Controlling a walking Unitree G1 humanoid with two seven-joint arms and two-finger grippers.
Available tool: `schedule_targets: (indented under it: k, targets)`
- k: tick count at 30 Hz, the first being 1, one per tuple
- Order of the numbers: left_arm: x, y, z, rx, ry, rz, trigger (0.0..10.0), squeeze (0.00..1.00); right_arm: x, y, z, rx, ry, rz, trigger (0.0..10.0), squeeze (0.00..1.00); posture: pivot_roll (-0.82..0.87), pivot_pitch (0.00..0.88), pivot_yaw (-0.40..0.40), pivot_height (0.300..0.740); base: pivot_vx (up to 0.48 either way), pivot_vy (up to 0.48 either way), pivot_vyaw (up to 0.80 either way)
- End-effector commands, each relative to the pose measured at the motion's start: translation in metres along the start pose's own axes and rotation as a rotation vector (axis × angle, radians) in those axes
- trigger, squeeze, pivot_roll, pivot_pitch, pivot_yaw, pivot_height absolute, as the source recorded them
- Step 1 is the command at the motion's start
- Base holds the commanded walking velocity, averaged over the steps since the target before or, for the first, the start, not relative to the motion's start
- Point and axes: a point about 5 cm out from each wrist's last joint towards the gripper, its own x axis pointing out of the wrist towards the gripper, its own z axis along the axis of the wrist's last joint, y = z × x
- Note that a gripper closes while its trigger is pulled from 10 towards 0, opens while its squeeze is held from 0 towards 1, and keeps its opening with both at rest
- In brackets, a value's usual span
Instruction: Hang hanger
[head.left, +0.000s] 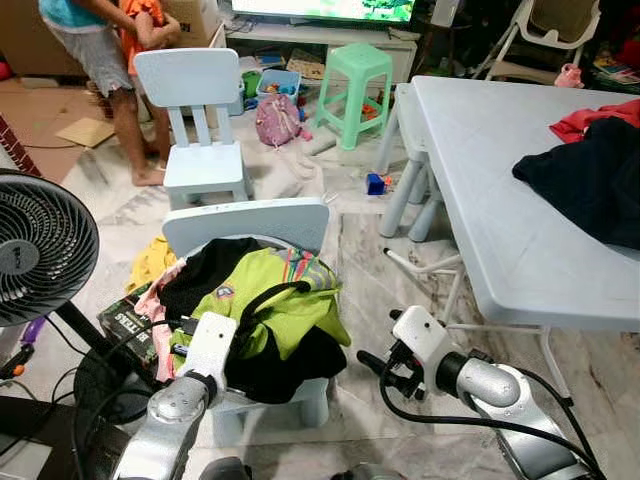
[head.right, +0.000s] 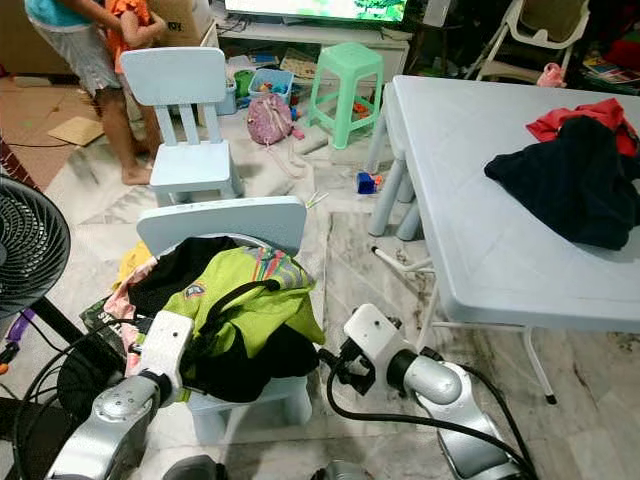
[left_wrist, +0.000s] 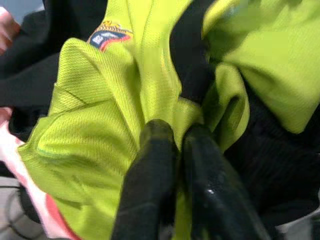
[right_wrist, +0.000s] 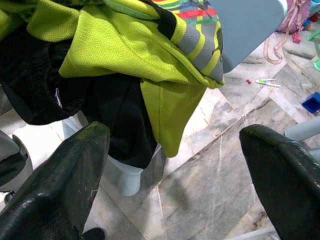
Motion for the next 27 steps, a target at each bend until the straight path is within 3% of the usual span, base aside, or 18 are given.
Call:
schedule_targets:
  k: [1, 6, 11, 13, 14, 18, 25, 26, 27]
  targets:
    - [0.003, 0.002, 0.006, 0.077, -0.039, 0.016, 10.0, 1.0, -0.002, -0.006, -0.001, -0.009, 0.007, -0.011, 10.0, 0.0, -0.05, 0.0, -0.08, 0.74, 0.0, 0.0, 0.0]
    - [0.003, 0.004, 0.013, 0.199, -0.071, 0.021, 10.0, 1.0, -0.001, -0.007, -0.001, -0.012, 0.01, -0.008, 10.0, 0.0, -0.05, 0.0, -0.085, 0.74, 0.0, 0.0, 0.0]
    - [0.003, 0.004, 0.013, 0.257, -0.077, -0.006, 10.0, 1.0, 0.001, -0.008, -0.002, -0.012, 0.012, -0.009, 10.0, 0.0, -0.04, 0.0, -0.082, 0.74, 0.0, 0.0, 0.0]
    - [0.003, 0.004, 0.013, 0.255, -0.076, -0.005, 10.0, 0.45, 0.002, -0.007, -0.002, -0.012, 0.012, -0.008, 10.0, 0.0, -0.04, 0.0, -0.081, 0.74, 0.0, 0.0, 0.0]
    - [0.004, 0.004, 0.012, 0.252, -0.07, -0.011, 10.0, 0.0, 0.002, -0.007, -0.001, -0.011, 0.012, -0.007, 10.0, 0.0, -0.04, 0.0, -0.08, 0.74, 0.0, 0.0, 0.0]
    - [0.005, 0.003, 0.003, 0.213, -0.006, -0.044, 10.0, 0.0, 0.003, -0.006, -0.002, -0.007, 0.01, -0.004, 10.0, 0.0, -0.04, 0.0, -0.076, 0.74, 0.0, 0.0, 0.0]
    - [0.006, 0.004, 0.001, 0.202, -0.008, -0.043, 10.0, 0.0, 0.002, -0.007, -0.002, -0.005, 0.01, -0.007, 10.0, 0.0, -0.04, 0.0, -0.076, 0.74, 0.0, 0.0, 0.0]
    - [0.007, 0.007, 0.0, 0.196, -0.013, -0.03, 4.0, 0.0, 0.002, -0.007, -0.002, -0.005, 0.01, -0.008, 10.0, 0.0, -0.04, 0.0, -0.076, 0.74, 0.0, 0.0, 0.0]
    - [0.008, 0.009, -0.002, 0.186, -0.016, -0.026, 0.2, 0.0, 0.003, -0.007, -0.002, -0.006, 0.01, -0.007, 10.0, 0.0, -0.04, 0.0, -0.078, 0.74, 0.0, 0.0, 0.0]
